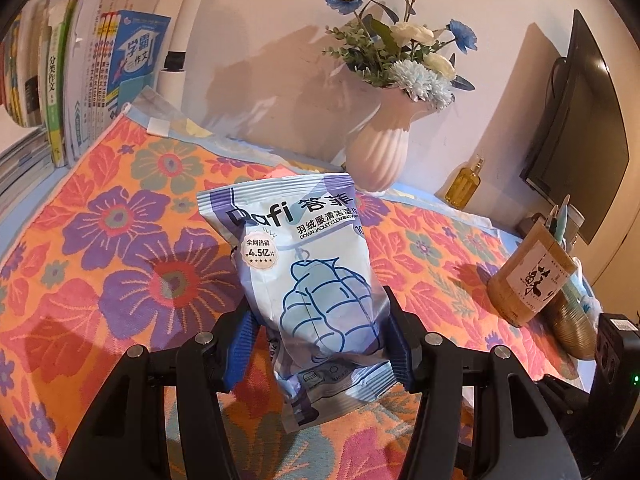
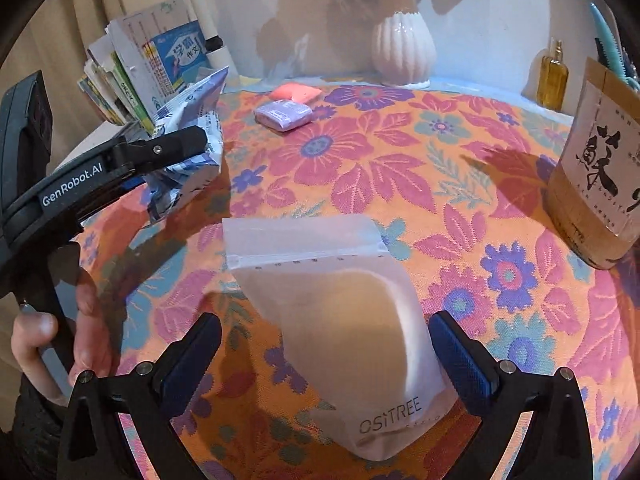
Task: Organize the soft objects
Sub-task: 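Carry the Dofi bag and OSTREE pouch into the gold bowl and release both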
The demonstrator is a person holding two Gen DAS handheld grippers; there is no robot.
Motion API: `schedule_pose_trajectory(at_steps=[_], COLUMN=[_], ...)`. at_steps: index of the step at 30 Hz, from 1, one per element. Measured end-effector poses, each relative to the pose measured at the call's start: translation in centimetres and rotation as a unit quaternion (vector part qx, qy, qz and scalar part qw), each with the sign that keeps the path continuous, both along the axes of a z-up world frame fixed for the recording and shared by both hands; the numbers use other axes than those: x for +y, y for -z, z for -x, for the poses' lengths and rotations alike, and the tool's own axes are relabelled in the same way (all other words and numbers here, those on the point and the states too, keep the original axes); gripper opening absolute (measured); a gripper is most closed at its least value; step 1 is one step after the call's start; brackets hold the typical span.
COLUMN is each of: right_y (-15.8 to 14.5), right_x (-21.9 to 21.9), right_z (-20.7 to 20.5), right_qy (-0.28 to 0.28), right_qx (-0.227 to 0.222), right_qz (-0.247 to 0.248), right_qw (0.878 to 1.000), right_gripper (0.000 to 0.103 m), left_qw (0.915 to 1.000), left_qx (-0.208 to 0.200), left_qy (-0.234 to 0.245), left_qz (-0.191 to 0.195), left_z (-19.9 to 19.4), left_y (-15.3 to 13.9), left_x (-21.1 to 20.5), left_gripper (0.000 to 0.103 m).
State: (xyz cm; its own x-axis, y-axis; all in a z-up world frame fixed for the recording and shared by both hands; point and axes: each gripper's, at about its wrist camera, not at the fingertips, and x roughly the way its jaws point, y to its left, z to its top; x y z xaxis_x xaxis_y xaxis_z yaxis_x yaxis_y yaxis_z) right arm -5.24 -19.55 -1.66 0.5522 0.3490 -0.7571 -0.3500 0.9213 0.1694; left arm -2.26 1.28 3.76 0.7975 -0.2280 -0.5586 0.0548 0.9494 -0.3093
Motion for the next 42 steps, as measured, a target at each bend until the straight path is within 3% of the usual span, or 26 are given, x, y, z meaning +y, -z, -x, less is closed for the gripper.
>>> schedule_pose_trajectory(at_steps=[3,6,8,11,14,18,22,27,34,37,42], right_y=[-0.3,-0.4,-0.5,-0.7,-1.3,-3.0,-5.2,-8.3,-13.2,-15.0,-15.2], right_x=[-0.9,-2.9,-3.4,-3.1,-2.8,-3.3,-5.1,-7.7,-14.8,-19.3,-27.3], right_z=[0.6,0.4,0.7,1.6,2.9,4.6,5.8,7.3,8.5,8.4,5.2], right_qy=[0.023,0.049,0.042,0.035,0.046,0.055,0.072,0.097,0.184,0.239,0.329], right_qx=[-0.014,-0.012,-0.015,-0.031,-0.064,-0.099,-0.126,-0.164,-0.21,-0.223,-0.176], right_qz=[-0.017,-0.067,-0.086,-0.084,-0.066,-0.039,-0.055,-0.083,-0.1,-0.089,-0.09], right_qw=[0.999,0.996,0.995,0.995,0.995,0.993,0.988,0.978,0.955,0.941,0.923], right_gripper=[0.094,0.078,0.055,0.044,0.042,0.042,0.042,0.042,0.042,0.042,0.043], left_qw=[0.9999,0.9996,0.9994,0.9994,0.9987,0.9964,0.9961,0.9926,0.9757,0.9662,0.9538], left_qx=[-0.004,-0.006,-0.005,-0.01,0.003,0.02,0.002,-0.043,-0.092,-0.09,-0.059], left_qy=[0.005,0.01,0.011,0.016,0.05,0.083,0.088,0.113,0.198,0.24,0.294], left_qz=[-0.013,-0.027,-0.032,-0.028,-0.001,0.005,0.008,-0.007,0.01,0.023,0.01], left_z=[0.1,0.2,0.1,0.2,-0.3,-0.2,1.6,3.9,3.7,2.9,1.0], left_y=[-0.1,-0.2,-0.1,-0.2,0.0,-0.1,-1.4,-5.9,-13.6,-15.7,-15.9], left_x=[-0.6,-1.0,-1.1,-1.0,-0.7,-1.2,-2.2,-5.5,-14.2,-19.1,-27.3], left_gripper=[0.054,0.054,0.054,0.054,0.054,0.053,0.052,0.052,0.052,0.052,0.052])
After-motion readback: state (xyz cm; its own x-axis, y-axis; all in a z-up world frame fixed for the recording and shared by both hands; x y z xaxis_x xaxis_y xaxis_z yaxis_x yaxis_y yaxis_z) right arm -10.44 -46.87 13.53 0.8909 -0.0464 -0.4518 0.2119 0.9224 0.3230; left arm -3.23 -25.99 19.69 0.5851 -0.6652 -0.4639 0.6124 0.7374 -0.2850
